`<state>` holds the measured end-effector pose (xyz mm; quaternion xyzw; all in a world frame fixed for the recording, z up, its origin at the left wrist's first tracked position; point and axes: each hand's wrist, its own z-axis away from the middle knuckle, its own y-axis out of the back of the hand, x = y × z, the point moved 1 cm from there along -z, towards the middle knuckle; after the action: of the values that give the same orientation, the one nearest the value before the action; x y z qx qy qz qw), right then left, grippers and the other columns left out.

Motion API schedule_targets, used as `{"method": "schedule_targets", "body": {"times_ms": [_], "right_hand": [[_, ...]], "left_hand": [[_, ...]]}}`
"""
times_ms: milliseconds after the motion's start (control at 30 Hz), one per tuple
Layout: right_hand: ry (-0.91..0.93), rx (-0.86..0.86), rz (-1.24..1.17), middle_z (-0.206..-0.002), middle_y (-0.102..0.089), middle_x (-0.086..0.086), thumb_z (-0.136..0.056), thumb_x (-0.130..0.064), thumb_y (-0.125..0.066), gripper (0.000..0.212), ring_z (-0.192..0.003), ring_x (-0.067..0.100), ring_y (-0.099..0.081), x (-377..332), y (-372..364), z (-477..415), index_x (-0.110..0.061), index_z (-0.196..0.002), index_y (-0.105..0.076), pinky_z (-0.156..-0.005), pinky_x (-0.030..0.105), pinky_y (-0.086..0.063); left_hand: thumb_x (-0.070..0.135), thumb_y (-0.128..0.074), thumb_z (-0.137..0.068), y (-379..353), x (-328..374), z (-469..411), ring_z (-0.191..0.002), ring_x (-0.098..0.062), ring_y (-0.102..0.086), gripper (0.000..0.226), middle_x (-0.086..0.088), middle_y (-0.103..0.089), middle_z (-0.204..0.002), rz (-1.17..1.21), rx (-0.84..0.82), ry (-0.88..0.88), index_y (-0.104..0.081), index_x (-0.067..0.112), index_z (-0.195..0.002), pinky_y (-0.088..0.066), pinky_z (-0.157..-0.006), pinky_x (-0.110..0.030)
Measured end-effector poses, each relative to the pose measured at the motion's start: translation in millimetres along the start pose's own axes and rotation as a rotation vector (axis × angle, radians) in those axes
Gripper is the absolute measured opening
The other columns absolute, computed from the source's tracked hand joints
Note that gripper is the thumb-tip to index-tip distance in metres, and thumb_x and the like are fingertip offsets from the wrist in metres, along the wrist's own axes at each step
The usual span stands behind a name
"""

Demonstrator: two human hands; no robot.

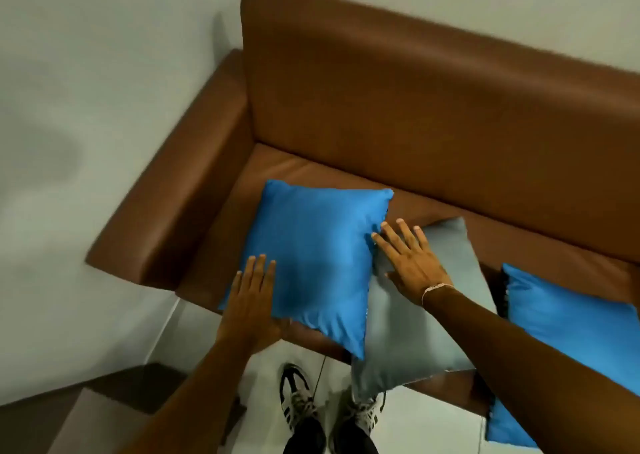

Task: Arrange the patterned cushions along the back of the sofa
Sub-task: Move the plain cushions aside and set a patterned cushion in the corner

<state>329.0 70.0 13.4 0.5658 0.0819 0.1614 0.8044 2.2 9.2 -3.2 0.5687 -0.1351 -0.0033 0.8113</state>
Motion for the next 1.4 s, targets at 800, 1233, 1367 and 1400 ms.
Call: {"method": "schedule_targets", "body": {"times_ms": [800, 1233, 1367, 1400], "right_hand": [[0.040, 0.238, -0.450, -0.140, -0.056, 0.003, -0.068, 0.002, -0.067, 0.075, -0.137, 0.024, -0.044, -11.2, -30.0, -88.5, -0.020, -0.138, -0.051, -0.118, 0.031, -0.019], [-0.473, 0.764, -0.938, -0.064, -0.049, -0.007, -0.099, -0.040, -0.042, 0.028, -0.063, 0.024, -0.054, -10.6, 82.5, -202.2, -0.027, -0.074, -0.039, -0.056, 0.032, -0.030], [-0.571, 0.793, -0.956, -0.066, -0.058, 0.015, -0.099, -0.029, -0.048, 0.031, -0.067, 0.040, -0.055, 15.1, 130.0, -261.0, -0.011, -0.073, -0.047, -0.055, 0.038, -0.030], [-0.587, 0.791, -0.957, -0.067, -0.058, 0.016, -0.099, -0.030, -0.047, 0.033, -0.068, 0.041, -0.055, 21.5, 139.0, -273.5, -0.010, -0.073, -0.047, -0.056, 0.039, -0.031]], "left_hand": [[0.008, -0.056, -0.065, -34.9, -20.5, -56.7, -0.121, -0.034, -0.060, 0.059, -0.012, -0.068, -0.124, 0.422, 0.333, 0.201, -0.064, 0.004, -0.123, -0.032, -0.111, -0.063], [0.031, -0.055, -0.093, 189.5, -88.3, -266.3, -0.099, -0.017, -0.064, 0.027, -0.001, -0.072, -0.108, 0.401, 0.500, -0.142, -0.066, 0.022, -0.116, -0.044, -0.083, -0.025], [0.027, -0.059, -0.095, 234.4, -88.7, -344.8, -0.082, -0.028, -0.065, 0.015, -0.008, -0.073, -0.090, 0.312, 0.494, -0.149, -0.069, 0.018, -0.103, -0.038, -0.065, -0.031], [0.028, -0.058, -0.095, 243.2, -92.3, -359.8, -0.080, -0.029, -0.065, 0.016, -0.010, -0.073, -0.087, 0.287, 0.481, -0.154, -0.068, 0.017, -0.101, -0.040, -0.063, -0.033]]}}
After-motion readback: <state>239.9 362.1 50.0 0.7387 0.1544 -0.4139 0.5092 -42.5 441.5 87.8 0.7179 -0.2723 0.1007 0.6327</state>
